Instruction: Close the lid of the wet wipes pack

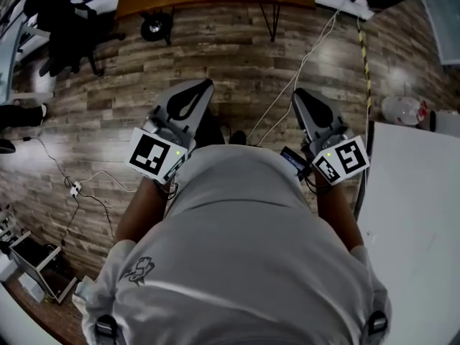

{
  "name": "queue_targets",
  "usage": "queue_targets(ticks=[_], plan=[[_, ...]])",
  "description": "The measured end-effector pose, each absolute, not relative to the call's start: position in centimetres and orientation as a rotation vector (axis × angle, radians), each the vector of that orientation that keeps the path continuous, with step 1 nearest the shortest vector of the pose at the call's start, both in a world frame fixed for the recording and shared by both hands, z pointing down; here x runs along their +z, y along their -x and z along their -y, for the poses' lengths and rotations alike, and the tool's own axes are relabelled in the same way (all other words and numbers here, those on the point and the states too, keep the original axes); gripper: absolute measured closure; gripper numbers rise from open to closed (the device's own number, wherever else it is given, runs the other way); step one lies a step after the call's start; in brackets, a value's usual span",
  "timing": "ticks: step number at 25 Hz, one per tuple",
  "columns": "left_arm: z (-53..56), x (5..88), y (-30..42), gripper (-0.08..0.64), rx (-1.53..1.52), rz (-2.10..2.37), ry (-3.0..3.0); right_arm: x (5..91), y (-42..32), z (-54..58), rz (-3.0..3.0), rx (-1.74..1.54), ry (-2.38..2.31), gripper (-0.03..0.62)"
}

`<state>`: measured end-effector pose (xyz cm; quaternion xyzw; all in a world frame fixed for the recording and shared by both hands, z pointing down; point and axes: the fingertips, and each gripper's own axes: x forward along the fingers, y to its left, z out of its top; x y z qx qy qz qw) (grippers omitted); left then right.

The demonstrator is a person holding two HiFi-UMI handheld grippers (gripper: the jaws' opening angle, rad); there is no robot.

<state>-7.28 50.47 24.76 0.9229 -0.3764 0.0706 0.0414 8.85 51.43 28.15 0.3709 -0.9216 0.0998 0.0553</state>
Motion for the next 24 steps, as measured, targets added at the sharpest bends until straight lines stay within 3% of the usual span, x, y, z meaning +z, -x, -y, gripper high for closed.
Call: queue_targets(ticks=[24], plan=[[-52.7,24.0,7.6,0.548,0.206,1.169,-2.827,27.4,-7.8,-53.4,2.820,0.296,-1.104,0.549]])
